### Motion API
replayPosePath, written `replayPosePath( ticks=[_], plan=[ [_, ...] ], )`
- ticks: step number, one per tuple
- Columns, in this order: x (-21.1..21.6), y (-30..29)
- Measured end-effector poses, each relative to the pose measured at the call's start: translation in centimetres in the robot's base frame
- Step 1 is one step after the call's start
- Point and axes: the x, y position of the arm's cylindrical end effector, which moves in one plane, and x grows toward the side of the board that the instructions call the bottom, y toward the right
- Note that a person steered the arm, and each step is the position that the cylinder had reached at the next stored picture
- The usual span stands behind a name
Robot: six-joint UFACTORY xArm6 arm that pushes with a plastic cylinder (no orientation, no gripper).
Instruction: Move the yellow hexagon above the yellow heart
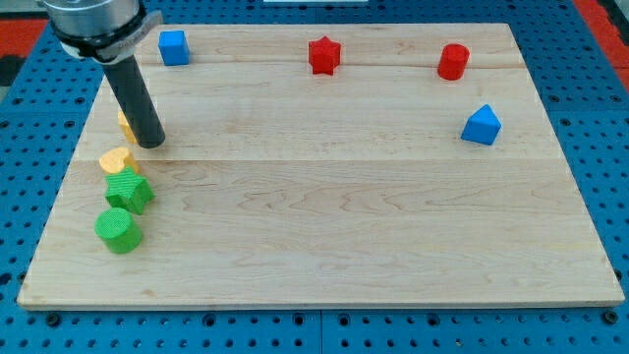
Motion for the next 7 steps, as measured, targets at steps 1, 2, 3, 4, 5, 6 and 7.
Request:
replayPosePath(
  ticks=[1,2,3,4,5,6,7],
  plan=[
    [0.0,0.1],
    [-0.6,-0.1],
    [-1.2,-1.2],
    [-1.9,-2.2],
    [-1.9,-2.2],
    [-1.8,-2.0],
    [-1.8,-1.9]
  ],
)
